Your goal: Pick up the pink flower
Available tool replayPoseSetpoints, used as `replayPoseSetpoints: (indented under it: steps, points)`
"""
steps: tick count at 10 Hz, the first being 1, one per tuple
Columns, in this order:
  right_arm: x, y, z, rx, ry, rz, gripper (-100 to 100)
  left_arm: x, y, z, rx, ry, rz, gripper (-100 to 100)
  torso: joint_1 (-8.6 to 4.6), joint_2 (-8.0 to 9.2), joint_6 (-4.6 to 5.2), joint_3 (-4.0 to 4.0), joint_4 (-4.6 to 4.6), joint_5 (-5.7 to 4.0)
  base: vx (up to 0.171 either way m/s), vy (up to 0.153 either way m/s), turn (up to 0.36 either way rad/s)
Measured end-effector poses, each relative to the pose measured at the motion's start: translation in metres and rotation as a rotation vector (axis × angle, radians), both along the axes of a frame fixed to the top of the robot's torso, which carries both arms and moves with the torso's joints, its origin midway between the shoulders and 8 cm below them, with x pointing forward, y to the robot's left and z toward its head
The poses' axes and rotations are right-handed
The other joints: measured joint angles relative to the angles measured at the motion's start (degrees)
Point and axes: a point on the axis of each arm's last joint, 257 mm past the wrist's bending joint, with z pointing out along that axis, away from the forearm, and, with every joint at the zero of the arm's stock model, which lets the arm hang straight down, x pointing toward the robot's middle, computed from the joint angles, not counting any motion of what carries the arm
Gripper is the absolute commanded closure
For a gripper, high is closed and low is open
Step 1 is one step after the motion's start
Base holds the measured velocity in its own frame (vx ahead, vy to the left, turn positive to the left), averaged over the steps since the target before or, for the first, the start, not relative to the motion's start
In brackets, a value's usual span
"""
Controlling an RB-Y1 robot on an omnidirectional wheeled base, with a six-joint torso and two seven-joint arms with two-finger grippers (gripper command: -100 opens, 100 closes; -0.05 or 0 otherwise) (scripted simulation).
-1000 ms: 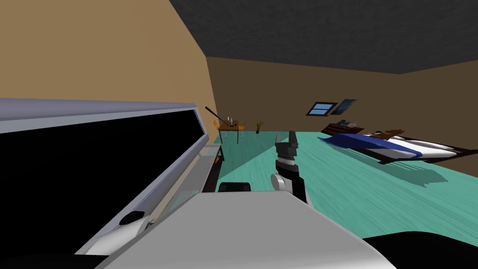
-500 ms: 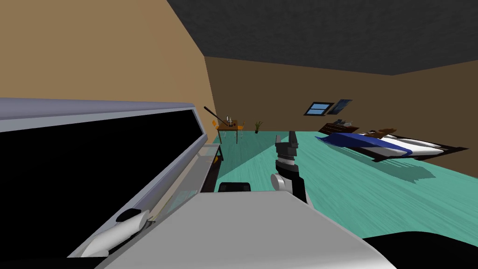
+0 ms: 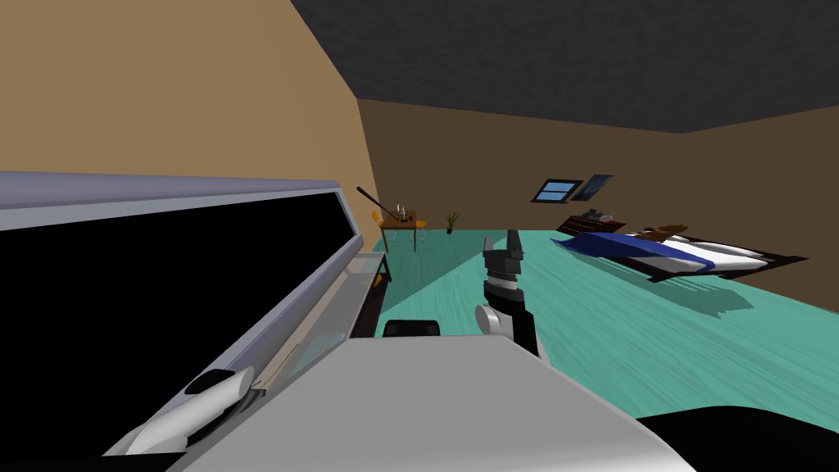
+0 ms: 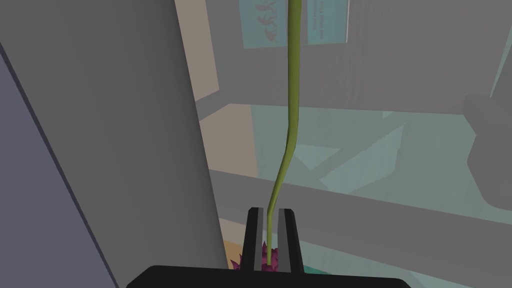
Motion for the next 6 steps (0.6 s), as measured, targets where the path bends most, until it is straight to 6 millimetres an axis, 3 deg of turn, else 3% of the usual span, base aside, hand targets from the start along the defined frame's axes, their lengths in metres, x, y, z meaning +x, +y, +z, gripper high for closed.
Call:
replayPoseSetpoints:
  steps: [6]
  points:
    - [0.0, 0.0, 0.0, 0.0, 0.0, 0.0, 0, -0.0064, -0.002, -0.0055, -0.042, 0.009, 0.029, 100, -0.03, 0.04, -0.05, 0.02, 0.01, -0.02, -0.017, -0.026, -0.013]
